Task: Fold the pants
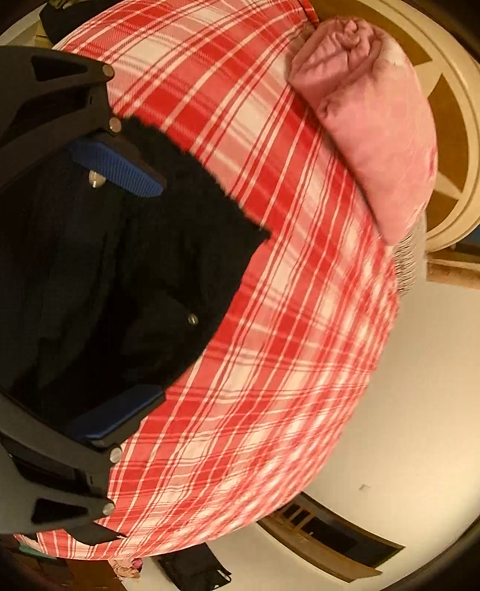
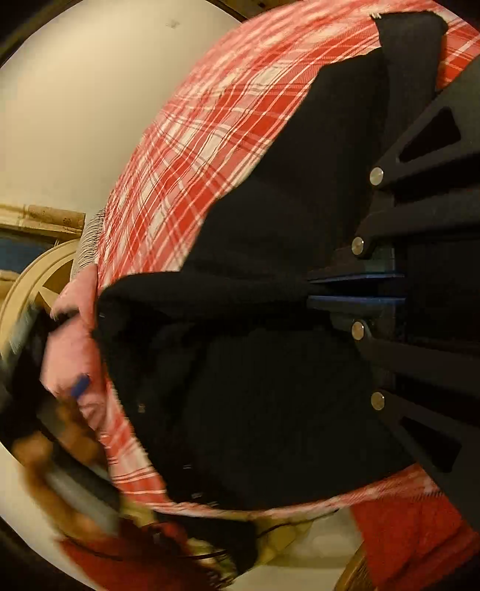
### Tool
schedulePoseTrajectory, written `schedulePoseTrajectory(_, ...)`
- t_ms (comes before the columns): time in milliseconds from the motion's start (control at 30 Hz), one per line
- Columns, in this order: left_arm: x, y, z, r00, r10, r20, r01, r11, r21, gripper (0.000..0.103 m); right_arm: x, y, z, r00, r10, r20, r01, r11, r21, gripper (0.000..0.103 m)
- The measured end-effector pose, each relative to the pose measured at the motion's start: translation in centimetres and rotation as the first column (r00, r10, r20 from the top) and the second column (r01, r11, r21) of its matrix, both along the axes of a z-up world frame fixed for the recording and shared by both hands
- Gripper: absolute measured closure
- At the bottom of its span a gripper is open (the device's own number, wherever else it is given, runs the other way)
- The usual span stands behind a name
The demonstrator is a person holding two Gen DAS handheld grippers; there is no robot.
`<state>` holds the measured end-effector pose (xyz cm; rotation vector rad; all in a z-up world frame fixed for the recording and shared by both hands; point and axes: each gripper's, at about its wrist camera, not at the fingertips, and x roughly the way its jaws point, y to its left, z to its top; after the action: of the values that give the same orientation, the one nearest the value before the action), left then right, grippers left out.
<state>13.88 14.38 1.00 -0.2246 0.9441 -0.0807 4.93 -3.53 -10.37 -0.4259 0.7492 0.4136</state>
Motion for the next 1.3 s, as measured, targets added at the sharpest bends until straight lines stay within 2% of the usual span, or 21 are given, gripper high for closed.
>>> schedulePoseTrajectory(167, 1.6, -4.0, -0.6, 0.998, -0.03, -0.054, 0.034, 0.995, 0.09, 0.0, -0.2, 0.5, -1.3, 0.999, 0.0, 0.046, 0.003, 0.998, -0.057, 0.097)
schedulePoseTrajectory(233, 2.7, -6.0, -1.7, 0.995, -0.028, -0.096, 0.043, 0.987, 0.157, 0.0, -0.2, 0.5, -1.4, 0.998, 0.0, 0.056, 0.003, 0.998, -0.058, 0.097)
schedulePoseTrajectory(367, 3.7, -7.5, -4.0, 0.987, -0.011, -0.163, 0.047, 0.975, 0.218, 0.001, -0.5, 0.1, -1.3, 0.998, 0.001, 0.057, 0.001, 0.999, -0.036, 0.097)
schedulePoseTrajectory(433, 4.1, -7.8, -4.6, 0.984, -0.006, -0.177, 0.05, 0.968, 0.244, 0.009, -0.5, -0.1, -1.1, 0.998, 0.005, 0.055, -0.004, 1.0, -0.026, 0.097)
schedulePoseTrajectory(500, 4.3, -7.2, -4.9, 0.982, -0.007, -0.19, 0.047, 0.977, 0.21, 0.026, -0.3, -0.8, -0.2, 0.999, -0.002, 0.049, 0.001, 1.0, 0.015, 0.097)
schedulePoseTrajectory(533, 4.3, -6.7, -4.8, 0.983, -0.007, -0.182, 0.041, 0.982, 0.183, 0.03, -0.3, -0.9, 0.2, 0.999, -0.005, 0.049, 0.004, 0.999, 0.035, 0.097)
schedulePoseTrajectory(567, 4.2, -6.5, -4.6, 0.986, -0.011, -0.165, 0.039, 0.985, 0.167, 0.043, -0.2, -1.3, 1.0, 0.999, -0.007, 0.049, 0.004, 0.998, 0.066, 0.097)
schedulePoseTrajectory(600, 3.9, -5.9, -4.3, 0.991, -0.021, -0.135, 0.04, 0.989, 0.143, 0.061, -0.2, -1.5, 1.8, 0.999, -0.007, 0.053, 0.003, 0.996, 0.084, 0.097)
schedulePoseTrajectory(667, 3.3, -5.1, -3.8, 0.994, -0.028, -0.109, 0.039, 0.994, 0.105, 0.077, -0.3, -1.9, 3.4, 0.998, -0.004, 0.066, -0.004, 0.994, 0.109, 0.097)
schedulePoseTrajectory(700, 2.8, -4.2, -3.4, 0.995, -0.027, -0.093, 0.033, 0.998, 0.061, 0.081, -0.5, -2.1, 4.2, 0.997, 0.0, 0.073, -0.009, 0.993, 0.116, 0.097)
schedulePoseTrajectory(833, -1.2, -1.1, -0.8, 0.999, -0.024, 0.022, 0.026, 0.996, -0.081, 0.083, -2.4, -3.3, 6.7, 0.996, 0.031, 0.081, -0.043, 0.988, 0.149, 0.097)
schedulePoseTrajectory(967, -6.8, 2.0, 0.7, 0.995, -0.006, 0.101, 0.02, 0.99, -0.142, 0.083, -5.9, -3.7, 7.0, 0.996, 0.078, 0.044, -0.084, 0.981, 0.175, 0.097)
schedulePoseTrajectory(1067, -10.1, 3.8, 0.4, 0.991, 0.014, 0.134, 0.003, 0.992, -0.128, 0.083, -8.2, -2.9, 5.5, 0.993, 0.114, 0.012, -0.114, 0.982, 0.153, 0.097)
schedulePoseTrajectory(1167, -13.0, 5.4, -1.3, 0.989, 0.056, 0.137, -0.039, 0.992, -0.124, 0.083, -9.4, -1.8, 3.3, 0.993, 0.12, -0.023, -0.117, 0.989, 0.095, 0.097)
schedulePoseTrajectory(1300, -14.9, 6.8, -5.2, 0.993, 0.098, 0.062, -0.091, 0.991, -0.102, 0.083, -9.4, -1.5, 0.6, 0.989, 0.123, -0.083, -0.116, 0.99, 0.076, 0.097)
